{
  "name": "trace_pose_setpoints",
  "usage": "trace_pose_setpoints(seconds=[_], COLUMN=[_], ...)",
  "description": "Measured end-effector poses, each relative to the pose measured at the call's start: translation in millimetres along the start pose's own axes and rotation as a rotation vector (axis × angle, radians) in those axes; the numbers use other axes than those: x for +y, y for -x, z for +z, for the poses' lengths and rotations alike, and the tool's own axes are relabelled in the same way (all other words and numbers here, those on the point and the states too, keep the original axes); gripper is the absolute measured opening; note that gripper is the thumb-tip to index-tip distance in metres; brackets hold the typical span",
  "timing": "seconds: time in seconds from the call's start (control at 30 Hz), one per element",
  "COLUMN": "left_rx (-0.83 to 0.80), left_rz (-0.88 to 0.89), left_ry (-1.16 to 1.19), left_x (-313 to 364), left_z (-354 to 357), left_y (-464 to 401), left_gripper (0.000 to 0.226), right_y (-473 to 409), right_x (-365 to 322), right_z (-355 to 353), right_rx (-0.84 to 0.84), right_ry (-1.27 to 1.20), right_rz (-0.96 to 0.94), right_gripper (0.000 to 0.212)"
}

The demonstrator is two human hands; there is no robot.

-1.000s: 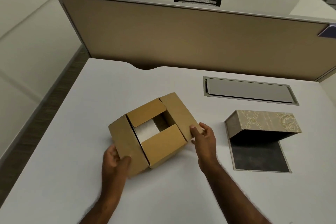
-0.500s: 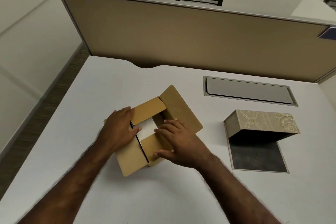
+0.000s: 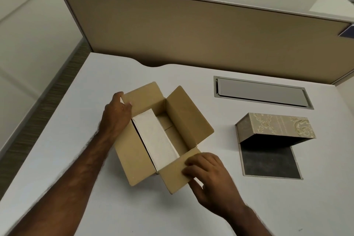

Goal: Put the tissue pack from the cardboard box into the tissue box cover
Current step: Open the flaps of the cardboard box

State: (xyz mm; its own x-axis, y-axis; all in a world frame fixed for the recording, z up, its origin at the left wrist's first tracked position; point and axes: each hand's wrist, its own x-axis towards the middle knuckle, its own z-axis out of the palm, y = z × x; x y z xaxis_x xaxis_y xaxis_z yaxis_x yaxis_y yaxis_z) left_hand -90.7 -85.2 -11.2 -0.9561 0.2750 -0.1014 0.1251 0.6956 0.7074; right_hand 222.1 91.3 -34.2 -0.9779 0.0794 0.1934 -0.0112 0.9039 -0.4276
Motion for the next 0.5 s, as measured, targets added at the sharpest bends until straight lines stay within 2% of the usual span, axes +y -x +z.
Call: trace_pose_setpoints(seconds=[0.13, 0.23, 0.4, 0.5], left_rx=[-0.047, 0.033, 0.142, 0.153], left_rz=[-0.096, -0.038, 0.093, 0.157], left_ry=[0.002, -0.073, -0.138, -0.191], left_x=[-6.4, -11.6, -22.1, -26.9], left_z=[10.7, 7.9, 2.3, 5.7], left_y=[-4.3, 4.0, 34.0, 52.3], left_gripper=[0.056, 0.052, 0.051, 0.051], right_y=[12.7, 9.2, -40.4, -91.4], right_x=[1.5, -5.7, -27.2, -34.4], right_z=[9.6, -1.5, -46.7, -52.4], right_rx=[-0.098, -0.147, 0.012, -0.092], right_ry=[0.0, -0.045, -0.45, -0.661], right_rz=[0.034, 0.108, 0.415, 0.556], right_gripper=[0.03, 0.042, 0.053, 0.06])
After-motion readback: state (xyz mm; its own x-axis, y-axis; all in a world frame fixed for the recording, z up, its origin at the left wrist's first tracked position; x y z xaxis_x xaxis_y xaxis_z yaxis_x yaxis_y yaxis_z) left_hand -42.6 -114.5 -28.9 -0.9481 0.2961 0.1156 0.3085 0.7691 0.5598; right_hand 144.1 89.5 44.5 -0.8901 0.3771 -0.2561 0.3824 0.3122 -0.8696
